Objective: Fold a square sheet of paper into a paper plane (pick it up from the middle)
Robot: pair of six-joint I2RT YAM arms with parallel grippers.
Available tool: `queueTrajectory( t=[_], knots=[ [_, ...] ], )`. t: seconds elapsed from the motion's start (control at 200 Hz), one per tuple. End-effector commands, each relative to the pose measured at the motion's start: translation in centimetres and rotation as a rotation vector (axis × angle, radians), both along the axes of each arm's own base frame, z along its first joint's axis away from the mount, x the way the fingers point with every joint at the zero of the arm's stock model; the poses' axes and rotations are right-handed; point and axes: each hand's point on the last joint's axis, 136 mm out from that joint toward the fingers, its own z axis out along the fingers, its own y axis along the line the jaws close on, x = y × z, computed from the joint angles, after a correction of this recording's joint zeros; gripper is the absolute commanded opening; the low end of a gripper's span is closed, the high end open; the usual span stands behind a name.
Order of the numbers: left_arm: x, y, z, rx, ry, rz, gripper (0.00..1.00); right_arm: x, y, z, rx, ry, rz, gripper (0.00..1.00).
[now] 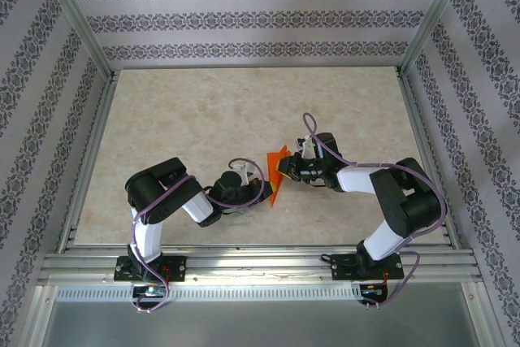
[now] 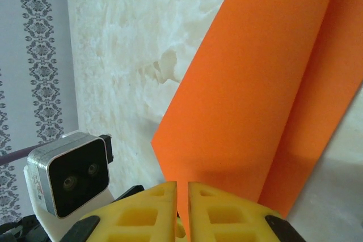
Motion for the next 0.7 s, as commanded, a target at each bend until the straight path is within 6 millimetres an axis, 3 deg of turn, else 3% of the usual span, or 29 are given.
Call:
queueTrajectory(
  t=[0.0, 0.699],
  knots=[
    [0.1, 0.9, -1.6, 0.019, 0.045, 0.034, 0.00, 0.3, 1.0, 0.4, 0.026, -0.018, 0.038, 0.14],
    [-0.2, 1.8, -3.9, 0.027, 0.180, 0.074, 0.00, 0.7, 0.7, -1.3, -0.001, 0.036, 0.026, 0.16]
  ],
)
